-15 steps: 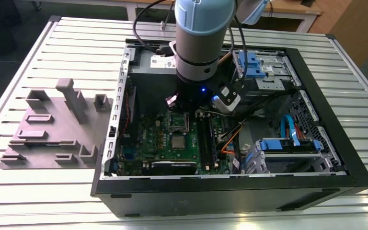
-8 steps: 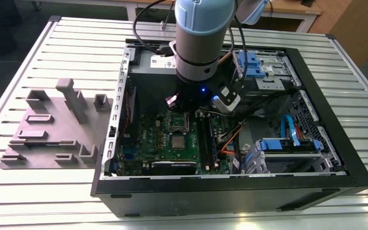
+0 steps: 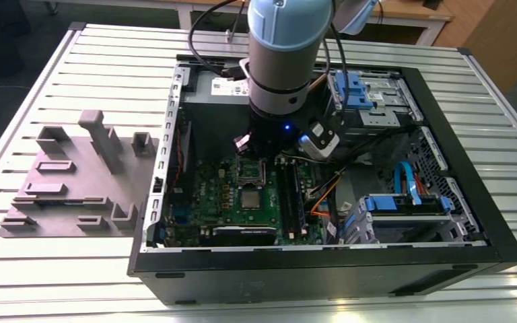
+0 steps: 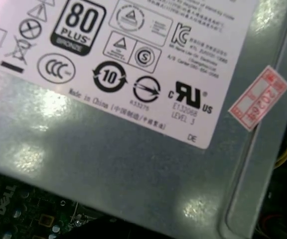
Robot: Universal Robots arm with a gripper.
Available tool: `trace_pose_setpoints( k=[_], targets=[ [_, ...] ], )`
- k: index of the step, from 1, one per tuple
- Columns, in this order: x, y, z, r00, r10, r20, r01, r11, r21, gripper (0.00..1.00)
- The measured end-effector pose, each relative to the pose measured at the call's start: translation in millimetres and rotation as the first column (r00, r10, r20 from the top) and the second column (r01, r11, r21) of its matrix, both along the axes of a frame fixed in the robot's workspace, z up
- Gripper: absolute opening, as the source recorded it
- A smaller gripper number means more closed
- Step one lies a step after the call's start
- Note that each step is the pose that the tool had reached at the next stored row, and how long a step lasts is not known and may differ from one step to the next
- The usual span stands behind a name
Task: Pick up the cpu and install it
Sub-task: 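Close the cpu cover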
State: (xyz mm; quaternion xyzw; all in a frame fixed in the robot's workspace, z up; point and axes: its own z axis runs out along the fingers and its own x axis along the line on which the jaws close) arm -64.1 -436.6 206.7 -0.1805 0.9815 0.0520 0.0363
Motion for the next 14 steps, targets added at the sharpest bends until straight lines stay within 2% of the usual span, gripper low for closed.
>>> trace_pose_setpoints(
  k=[14],
  targets=[
    [-5.8, 0.0, -1.5, 1.0000, 0.000, 0.0002, 0.000, 1.0000, -0.0004, 0.10]
  ],
)
